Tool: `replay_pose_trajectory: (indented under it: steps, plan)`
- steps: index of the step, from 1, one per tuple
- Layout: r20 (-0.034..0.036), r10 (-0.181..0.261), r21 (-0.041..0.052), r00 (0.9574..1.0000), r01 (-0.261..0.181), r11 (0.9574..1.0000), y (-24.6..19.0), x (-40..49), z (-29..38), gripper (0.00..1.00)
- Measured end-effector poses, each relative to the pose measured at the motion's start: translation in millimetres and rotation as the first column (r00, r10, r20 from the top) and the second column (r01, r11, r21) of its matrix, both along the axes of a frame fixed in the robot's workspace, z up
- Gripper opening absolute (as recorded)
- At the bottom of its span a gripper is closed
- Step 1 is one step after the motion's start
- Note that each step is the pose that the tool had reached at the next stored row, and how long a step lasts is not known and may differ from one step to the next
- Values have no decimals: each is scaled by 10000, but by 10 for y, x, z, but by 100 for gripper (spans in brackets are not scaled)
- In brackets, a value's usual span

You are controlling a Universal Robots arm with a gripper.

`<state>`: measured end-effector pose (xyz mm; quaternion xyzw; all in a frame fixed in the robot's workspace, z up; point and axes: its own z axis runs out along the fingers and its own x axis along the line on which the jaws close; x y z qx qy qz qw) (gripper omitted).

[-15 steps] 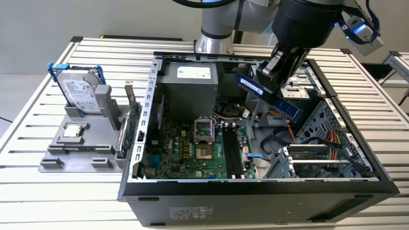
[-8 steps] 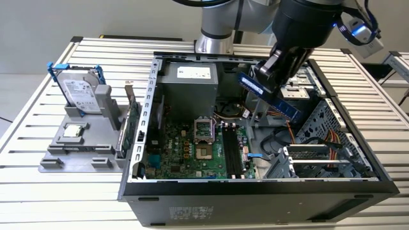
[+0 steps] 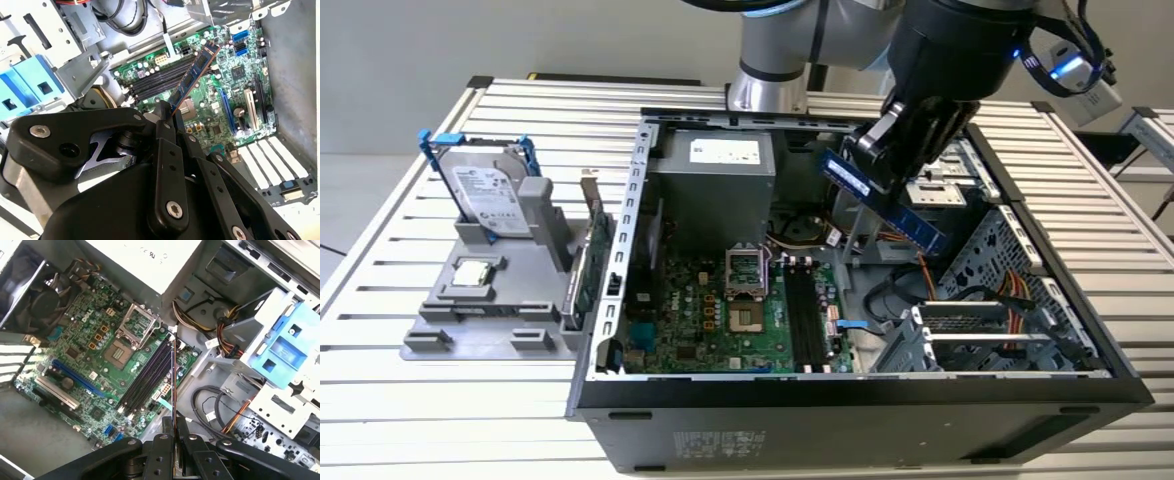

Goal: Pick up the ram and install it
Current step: 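Insert the ram into the slot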

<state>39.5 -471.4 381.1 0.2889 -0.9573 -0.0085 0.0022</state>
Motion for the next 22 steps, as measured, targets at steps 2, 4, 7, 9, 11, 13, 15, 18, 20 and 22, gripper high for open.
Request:
replay_pose_trajectory:
  steps: [2,4,7,9,11,13,15,18,20,22]
  plan:
    - [0,-201,-1,9998,201,9998,0,0,0,0]
    - [0,-405,-1,9992,405,9992,0,0,0,0]
    - [0,-706,-1,9975,706,9975,0,0,0,0]
    - [0,-902,-1,9959,902,9959,0,0,0,0]
    - [0,-1103,0,9939,1103,9939,0,0,0,0]
    - [0,-1303,1,9915,1303,9915,0,0,0,0]
    - [0,-1498,0,9887,1498,9887,0,0,0,0]
    - [0,-1787,0,9839,1787,9839,0,0,0,0]
    - [0,-1977,0,9803,1977,9803,0,0,0,0]
    - [0,-2168,0,9762,2168,9762,0,0,0,0]
